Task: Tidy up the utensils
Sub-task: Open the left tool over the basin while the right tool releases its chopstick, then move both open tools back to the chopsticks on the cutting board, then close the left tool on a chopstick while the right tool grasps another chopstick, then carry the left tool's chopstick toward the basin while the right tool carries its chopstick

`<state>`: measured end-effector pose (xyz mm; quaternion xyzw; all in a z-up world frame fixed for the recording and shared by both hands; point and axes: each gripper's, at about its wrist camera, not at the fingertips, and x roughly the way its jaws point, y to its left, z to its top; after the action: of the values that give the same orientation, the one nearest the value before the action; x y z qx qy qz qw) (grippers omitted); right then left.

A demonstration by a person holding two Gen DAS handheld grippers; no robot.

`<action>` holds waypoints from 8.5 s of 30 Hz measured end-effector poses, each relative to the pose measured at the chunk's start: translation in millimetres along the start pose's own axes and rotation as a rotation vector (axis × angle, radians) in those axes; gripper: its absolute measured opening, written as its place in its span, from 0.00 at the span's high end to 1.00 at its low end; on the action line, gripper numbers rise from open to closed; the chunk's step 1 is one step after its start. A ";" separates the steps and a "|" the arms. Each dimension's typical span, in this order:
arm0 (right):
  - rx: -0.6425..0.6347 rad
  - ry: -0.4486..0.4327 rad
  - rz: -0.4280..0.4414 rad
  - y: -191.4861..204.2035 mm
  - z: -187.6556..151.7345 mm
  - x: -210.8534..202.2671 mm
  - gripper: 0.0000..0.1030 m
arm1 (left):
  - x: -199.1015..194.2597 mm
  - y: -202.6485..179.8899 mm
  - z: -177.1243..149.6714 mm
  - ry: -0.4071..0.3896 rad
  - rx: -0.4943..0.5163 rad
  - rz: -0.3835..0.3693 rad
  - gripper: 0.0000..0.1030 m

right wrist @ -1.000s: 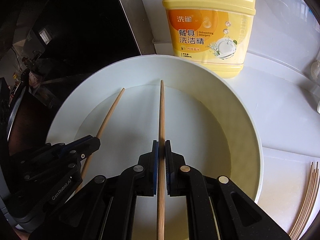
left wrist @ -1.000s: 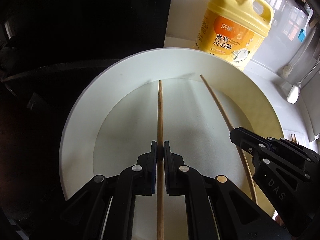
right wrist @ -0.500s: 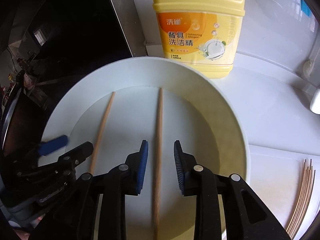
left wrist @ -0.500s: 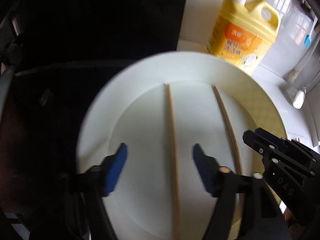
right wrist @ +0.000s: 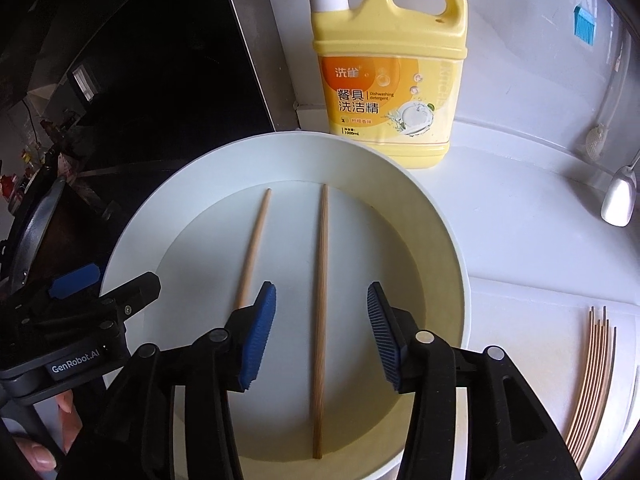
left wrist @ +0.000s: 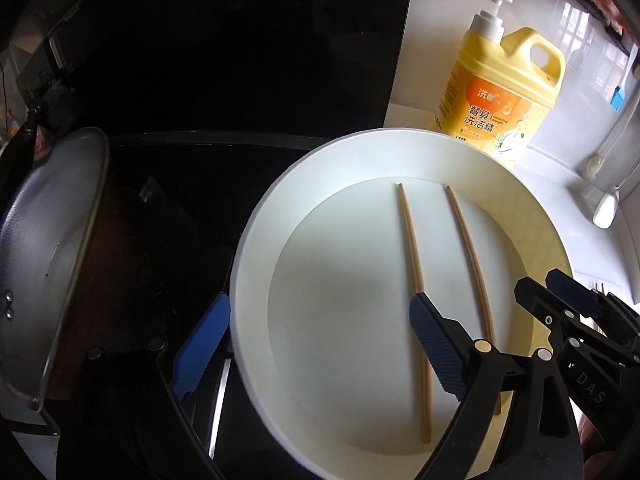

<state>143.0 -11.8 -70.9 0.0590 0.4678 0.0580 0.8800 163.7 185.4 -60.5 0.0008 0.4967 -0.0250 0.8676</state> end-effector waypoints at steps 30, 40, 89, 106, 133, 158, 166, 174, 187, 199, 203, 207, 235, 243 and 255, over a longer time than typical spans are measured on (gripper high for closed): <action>0.121 -0.062 -0.095 -42.3 -79.2 -92.5 0.35 | -51.6 -52.4 -46.9 -0.048 0.083 -0.035 0.07; 0.164 -0.076 -0.116 -105.3 -113.8 -130.9 0.33 | -73.5 -115.6 -67.4 -0.039 0.125 -0.063 0.07; 0.191 -0.101 -0.272 -280.7 -196.9 -84.4 0.32 | -6.6 -308.0 -142.3 -0.065 0.170 -0.121 0.06; 0.194 -0.131 -0.298 -299.0 -205.2 -89.1 0.33 | 0.7 -336.6 -151.9 -0.072 0.258 -0.132 0.06; 0.193 -0.134 -0.281 -300.9 -202.9 -87.5 0.33 | 10.9 -334.5 -150.3 -0.047 0.258 -0.136 0.05; 0.169 -0.127 -0.284 -300.6 -197.1 -82.7 0.33 | 21.7 -319.1 -143.1 -0.049 0.202 -0.074 0.05; 0.140 -0.141 -0.267 -294.9 -197.1 -80.8 0.39 | 19.0 -329.6 -138.6 -0.061 0.227 -0.098 0.25; 0.100 -0.156 -0.258 -288.2 -197.0 -80.9 0.68 | 10.3 -349.9 -144.0 -0.080 0.314 -0.137 0.73; 0.070 -0.164 -0.235 -282.3 -198.4 -80.9 0.94 | 9.0 -345.3 -144.2 -0.065 0.295 -0.190 0.93; 0.116 -0.165 -0.189 -285.2 -204.7 -93.3 0.94 | -1.1 -328.7 -147.1 -0.023 0.214 -0.237 0.93; 0.118 -0.168 -0.177 -284.4 -204.1 -103.7 0.94 | -14.3 -325.7 -147.1 -0.022 0.208 -0.238 0.93; 0.106 -0.167 -0.163 -282.1 -197.8 -121.9 0.94 | -36.8 -322.7 -143.8 -0.030 0.213 -0.235 0.93; -0.027 -0.221 0.035 -53.1 -45.8 -112.0 0.94 | -104.2 -72.5 -24.1 -0.172 0.065 -0.123 0.93; -0.007 -0.151 0.054 -2.4 -22.9 -55.6 0.94 | -50.2 -32.7 -4.2 -0.079 0.070 -0.155 0.93; -0.004 -0.024 0.056 8.6 -9.5 8.3 0.94 | 4.8 -25.6 1.2 -0.006 0.031 -0.157 0.93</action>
<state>139.4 -1.6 -81.6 0.0709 0.4553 0.0827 0.8836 166.0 159.6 -63.5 -0.0247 0.4922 -0.1007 0.8643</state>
